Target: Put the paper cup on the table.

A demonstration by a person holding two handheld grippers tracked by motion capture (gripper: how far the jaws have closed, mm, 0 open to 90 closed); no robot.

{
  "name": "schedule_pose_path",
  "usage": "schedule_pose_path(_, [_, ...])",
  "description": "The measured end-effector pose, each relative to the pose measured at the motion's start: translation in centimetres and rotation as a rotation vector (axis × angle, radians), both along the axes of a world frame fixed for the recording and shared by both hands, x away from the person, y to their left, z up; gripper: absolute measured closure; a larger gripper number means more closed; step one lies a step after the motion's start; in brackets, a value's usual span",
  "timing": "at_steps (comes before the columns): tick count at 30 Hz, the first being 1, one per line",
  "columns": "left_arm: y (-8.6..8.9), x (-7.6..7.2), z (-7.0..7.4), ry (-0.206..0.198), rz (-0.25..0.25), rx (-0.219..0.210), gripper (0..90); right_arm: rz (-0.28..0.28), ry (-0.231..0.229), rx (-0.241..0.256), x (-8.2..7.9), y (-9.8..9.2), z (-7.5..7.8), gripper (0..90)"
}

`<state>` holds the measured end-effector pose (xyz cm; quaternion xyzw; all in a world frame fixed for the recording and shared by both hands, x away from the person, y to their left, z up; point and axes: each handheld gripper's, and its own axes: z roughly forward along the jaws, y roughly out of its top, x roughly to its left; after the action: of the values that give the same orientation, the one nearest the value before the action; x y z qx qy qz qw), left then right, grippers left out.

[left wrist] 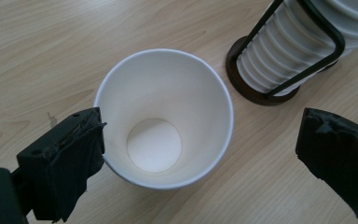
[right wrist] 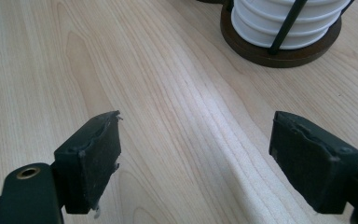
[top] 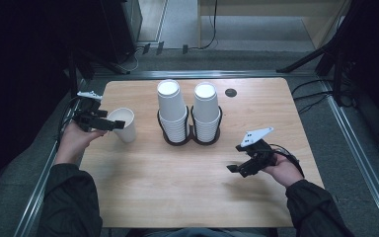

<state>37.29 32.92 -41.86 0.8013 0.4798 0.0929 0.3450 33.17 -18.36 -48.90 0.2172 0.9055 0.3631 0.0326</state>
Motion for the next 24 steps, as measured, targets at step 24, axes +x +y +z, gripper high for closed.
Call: schedule_pose_path(24, [-3.9,-2.3,-0.9,-0.024,-0.097,0.037,1.6,0.059,-0.001,0.003,1.0,2.0,0.2,16.5])
